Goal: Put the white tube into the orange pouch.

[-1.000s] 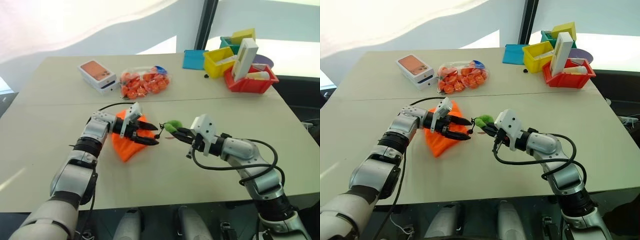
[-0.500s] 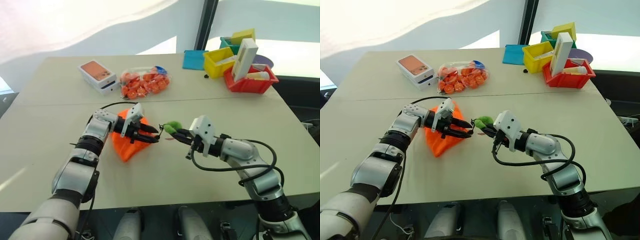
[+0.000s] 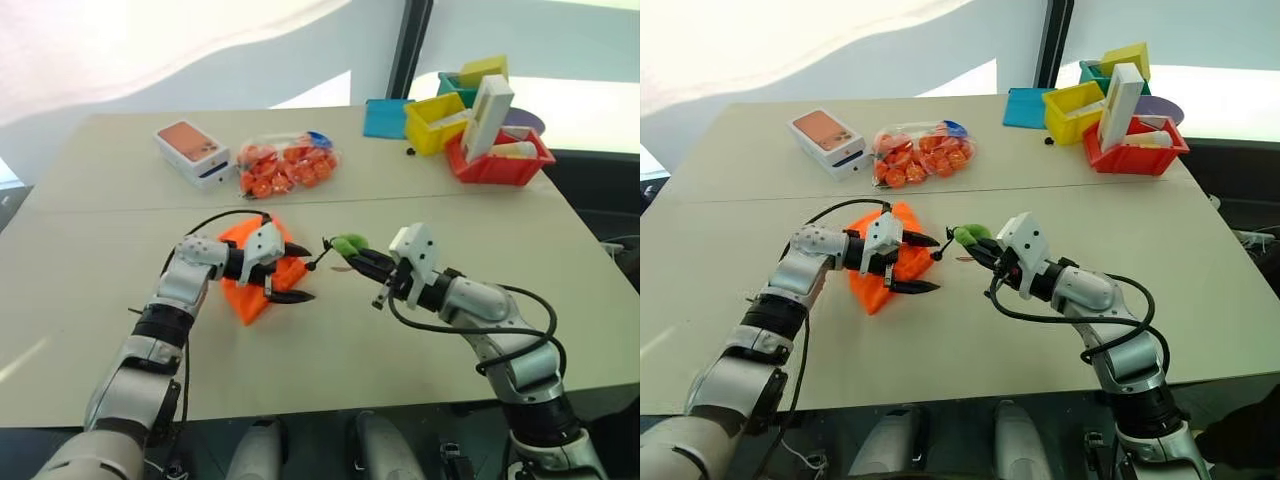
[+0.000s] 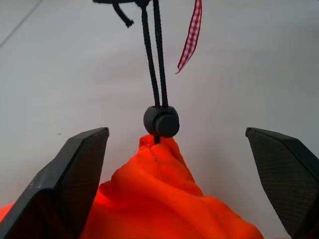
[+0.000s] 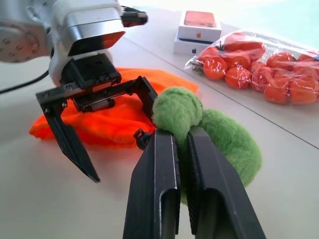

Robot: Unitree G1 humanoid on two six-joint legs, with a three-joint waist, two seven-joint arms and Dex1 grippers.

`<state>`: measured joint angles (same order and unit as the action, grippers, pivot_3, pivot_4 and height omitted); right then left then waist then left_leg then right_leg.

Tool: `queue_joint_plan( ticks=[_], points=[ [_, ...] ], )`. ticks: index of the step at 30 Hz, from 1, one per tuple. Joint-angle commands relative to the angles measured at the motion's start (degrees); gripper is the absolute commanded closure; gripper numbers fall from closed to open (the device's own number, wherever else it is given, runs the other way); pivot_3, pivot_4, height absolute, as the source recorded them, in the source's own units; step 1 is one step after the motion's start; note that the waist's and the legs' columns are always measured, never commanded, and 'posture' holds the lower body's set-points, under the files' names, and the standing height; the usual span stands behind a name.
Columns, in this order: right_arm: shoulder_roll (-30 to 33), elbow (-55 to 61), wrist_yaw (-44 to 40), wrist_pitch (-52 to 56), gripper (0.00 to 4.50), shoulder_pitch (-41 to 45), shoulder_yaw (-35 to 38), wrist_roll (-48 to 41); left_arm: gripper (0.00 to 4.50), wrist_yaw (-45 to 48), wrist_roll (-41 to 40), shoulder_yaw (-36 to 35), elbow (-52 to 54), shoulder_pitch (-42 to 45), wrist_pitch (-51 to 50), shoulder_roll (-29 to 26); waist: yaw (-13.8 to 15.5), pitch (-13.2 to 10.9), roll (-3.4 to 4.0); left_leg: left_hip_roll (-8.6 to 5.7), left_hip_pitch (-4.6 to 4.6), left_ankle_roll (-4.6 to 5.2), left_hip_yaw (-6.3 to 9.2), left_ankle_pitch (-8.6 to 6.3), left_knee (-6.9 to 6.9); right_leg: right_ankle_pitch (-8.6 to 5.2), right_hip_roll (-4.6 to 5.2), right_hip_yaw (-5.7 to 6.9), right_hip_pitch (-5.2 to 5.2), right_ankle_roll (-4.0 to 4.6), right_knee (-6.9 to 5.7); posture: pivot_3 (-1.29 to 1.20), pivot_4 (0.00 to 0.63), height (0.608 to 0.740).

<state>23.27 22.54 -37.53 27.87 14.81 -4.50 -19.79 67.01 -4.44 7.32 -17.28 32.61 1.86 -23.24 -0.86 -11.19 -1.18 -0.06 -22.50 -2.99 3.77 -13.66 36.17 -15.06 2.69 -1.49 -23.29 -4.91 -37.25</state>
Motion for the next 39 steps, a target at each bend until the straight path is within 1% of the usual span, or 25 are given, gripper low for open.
queue_joint_plan(
  ticks=[1, 3, 5, 6, 8, 12, 18, 27, 33, 34, 37, 38, 39],
  points=[
    [-0.3, 1.8, 0.3, 0.9, 4.50, -0.5, 2.4, -3.1, 0.01, -13.2, 4.1, -1.5, 14.8, -6.8, 0.4, 1.9, 0.1, 0.0, 0.00, 0.00, -0.01, 0.00, -0.01, 0.00, 0.00, 0.00, 0.02, 0.00, 0.00, 0.00, 0.02, 0.00, 0.150, 0.740],
    [-0.2, 1.7, 0.1, 1.3, 4.50, -0.7, 2.7, -4.0, 0.01, -18.2, 9.0, 0.7, 19.9, -10.7, 2.6, 2.3, 0.1, 0.0, 0.00, -0.03, -0.01, 0.00, -0.03, 0.00, 0.01, 0.01, 0.04, -0.01, 0.01, -0.01, 0.02, 0.00, 0.150, 0.740],
    [-1.0, 1.3, 0.4, 2.3, 4.50, -0.7, 3.5, -5.8, 0.01, -27.9, 17.3, 2.9, 24.7, -15.2, 4.2, 4.4, 0.2, 0.0, 0.01, -0.11, 0.03, 0.00, -0.02, 0.00, 0.02, 0.01, 0.02, -0.01, 0.05, -0.01, 0.01, 0.00, 0.150, 0.740],
    [-1.4, 1.2, 0.4, 2.9, 4.50, -0.6, 3.8, -6.9, 0.01, -31.8, 21.2, 4.0, 26.1, -16.7, 5.7, 5.0, 0.2, 0.0, 0.01, -0.11, 0.05, 0.00, -0.03, 0.00, 0.03, 0.01, 0.00, -0.02, 0.07, -0.01, 0.02, 0.00, 0.150, 0.740],
    [-2.0, 1.0, 0.2, 4.5, 4.50, -0.4, 4.7, -9.5, 0.01, -36.7, 25.8, 5.0, 26.7, -18.0, 6.9, 5.2, 0.2, 0.0, 0.01, -0.12, 0.07, 0.00, -0.02, 0.00, 0.05, 0.02, -0.01, -0.02, 0.10, 0.00, 0.03, 0.00, 0.150, 0.740],
    [-3.4, 0.6, 1.3, 8.7, 4.50, 0.2, 7.9, -15.7, 0.01, -43.9, 30.3, 5.5, 27.1, -19.2, 7.7, 6.0, 0.2, 0.0, 0.01, -0.10, 0.09, 0.00, -0.02, 0.00, 0.05, 0.05, -0.08, 0.00, 0.10, 0.05, 0.00, 0.00, 0.150, 0.740],
    [-2.5, -0.4, 2.3, 11.7, 4.50, 0.7, 10.5, -19.1, 0.01, -48.5, 32.3, 5.9, 26.3, -20.6, 8.3, 5.6, 0.1, 0.0, 0.02, -0.10, 0.09, 0.00, -0.06, 0.00, 0.02, 0.04, -0.06, 0.00, 0.09, 0.04, 0.02, 0.00, 0.150, 0.740],
    [-3.7, -0.1, 4.4, 13.2, 4.50, 0.1, 11.4, -22.4, 0.01, -51.1, 33.4, 7.9, 23.3, -20.8, 12.6, 3.8, 0.1, 0.0, 0.02, -0.10, 0.08, 0.00, -0.07, 0.00, 0.03, 0.04, -0.06, 0.00, 0.08, 0.04, 0.02, 0.00, 0.150, 0.740],
    [-3.4, 0.0, 5.0, 12.9, 4.50, -0.2, 11.4, -23.3, 0.01, -51.1, 32.2, 8.5, 20.7, -21.0, 12.7, 4.2, 0.1, 0.0, 0.03, -0.10, 0.09, 0.00, -0.07, 0.00, 0.02, 0.04, -0.06, 0.00, 0.08, 0.04, 0.02, 0.00, 0.150, 0.740],
    [-3.4, 0.0, 5.1, 12.9, 4.50, -0.2, 11.3, -23.4, 0.01, -51.0, 31.1, 8.2, 20.5, -21.2, 12.2, 4.7, 0.1, 0.0, 0.03, -0.10, 0.09, 0.00, -0.08, 0.00, 0.02, 0.04, -0.06, 0.00, 0.08, 0.04, 0.02, 0.00, 0.150, 0.740],
    [-3.2, 0.3, 5.1, 12.8, 4.50, -0.4, 11.2, -23.7, 0.01, -48.6, 23.0, 5.7, 21.4, -22.0, 9.0, 7.4, 0.1, 0.0, 0.03, -0.10, 0.08, 0.00, -0.08, 0.00, 0.03, 0.04, -0.05, 0.00, 0.08, 0.04, 0.02, 0.00, 0.150, 0.740],
    [-2.8, 0.6, 4.6, 12.8, 4.50, -0.7, 10.9, -23.6, 0.01, -45.3, 15.4, 3.9, 22.6, -22.1, 5.5, 9.0, 0.1, 0.0, 0.03, -0.09, 0.08, 0.00, -0.08, 0.00, 0.03, 0.04, -0.04, 0.00, 0.08, 0.04, 0.02, 0.00, 0.150, 0.740],
    [-2.4, 0.9, 4.2, 12.7, 4.50, -0.9, 10.7, -23.5, 0.01, -42.9, 10.0, 2.7, 23.4, -22.1, 2.9, 10.1, 0.1, 0.0, 0.02, -0.09, 0.07, 0.00, -0.08, 0.00, 0.03, 0.04, -0.04, 0.00, 0.08, 0.04, 0.02, 0.00, 0.150, 0.740]
  ],
)
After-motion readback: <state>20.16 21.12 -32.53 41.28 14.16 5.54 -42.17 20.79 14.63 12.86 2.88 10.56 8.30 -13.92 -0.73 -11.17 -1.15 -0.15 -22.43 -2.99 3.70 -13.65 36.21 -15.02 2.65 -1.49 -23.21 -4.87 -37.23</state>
